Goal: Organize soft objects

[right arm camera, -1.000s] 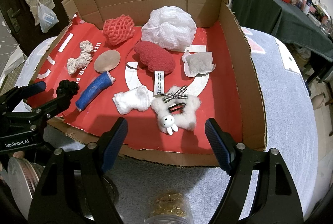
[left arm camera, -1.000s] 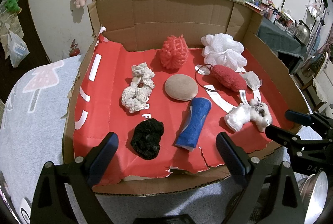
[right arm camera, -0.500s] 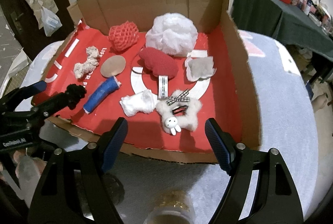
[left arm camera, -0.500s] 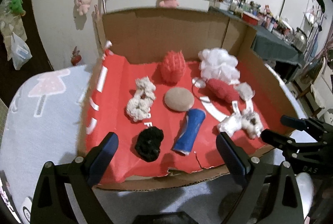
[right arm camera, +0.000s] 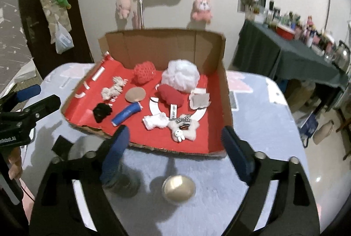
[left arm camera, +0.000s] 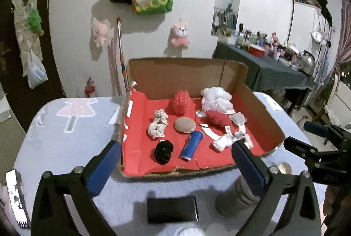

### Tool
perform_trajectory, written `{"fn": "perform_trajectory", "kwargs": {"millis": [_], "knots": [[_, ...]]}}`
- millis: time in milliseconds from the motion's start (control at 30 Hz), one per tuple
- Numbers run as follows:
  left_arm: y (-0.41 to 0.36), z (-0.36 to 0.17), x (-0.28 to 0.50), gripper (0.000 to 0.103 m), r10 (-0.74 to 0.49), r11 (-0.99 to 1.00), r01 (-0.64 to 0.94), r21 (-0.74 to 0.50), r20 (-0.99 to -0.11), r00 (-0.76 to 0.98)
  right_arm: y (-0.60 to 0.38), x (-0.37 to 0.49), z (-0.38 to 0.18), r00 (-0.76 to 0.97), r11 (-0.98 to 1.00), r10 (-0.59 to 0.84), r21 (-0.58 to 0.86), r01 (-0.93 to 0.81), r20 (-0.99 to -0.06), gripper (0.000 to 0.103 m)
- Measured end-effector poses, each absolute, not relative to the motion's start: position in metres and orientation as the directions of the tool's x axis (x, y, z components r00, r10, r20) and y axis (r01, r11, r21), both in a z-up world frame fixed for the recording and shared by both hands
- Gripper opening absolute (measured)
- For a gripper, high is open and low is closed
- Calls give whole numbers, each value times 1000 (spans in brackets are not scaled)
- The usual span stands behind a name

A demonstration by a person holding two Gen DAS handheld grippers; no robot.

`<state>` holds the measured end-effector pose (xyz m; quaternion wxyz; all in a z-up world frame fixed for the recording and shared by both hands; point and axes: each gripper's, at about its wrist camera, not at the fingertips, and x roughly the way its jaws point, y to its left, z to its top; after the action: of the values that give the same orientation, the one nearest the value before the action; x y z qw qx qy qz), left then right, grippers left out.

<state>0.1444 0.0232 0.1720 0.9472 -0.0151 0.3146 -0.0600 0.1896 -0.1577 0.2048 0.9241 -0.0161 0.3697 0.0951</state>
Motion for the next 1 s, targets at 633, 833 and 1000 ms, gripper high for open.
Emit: {"fn": "perform_trajectory", "kwargs": {"millis": [633, 833, 1000], "knots": [[-2, 96, 51, 103, -140, 990, 122, -71, -583, 800, -163, 74, 145, 760, 990, 119, 19, -139, -639, 97], [-6, 59, 60, 103, -108, 994, 93, -58, -648, 754, -163, 83, 107, 719, 992, 106, 22, -124, -687, 97], [-8, 38, 68, 103, -82, 996, 80, -35, -691, 718, -164, 94, 80, 681, 995, 87, 27, -98, -727, 97]]}}
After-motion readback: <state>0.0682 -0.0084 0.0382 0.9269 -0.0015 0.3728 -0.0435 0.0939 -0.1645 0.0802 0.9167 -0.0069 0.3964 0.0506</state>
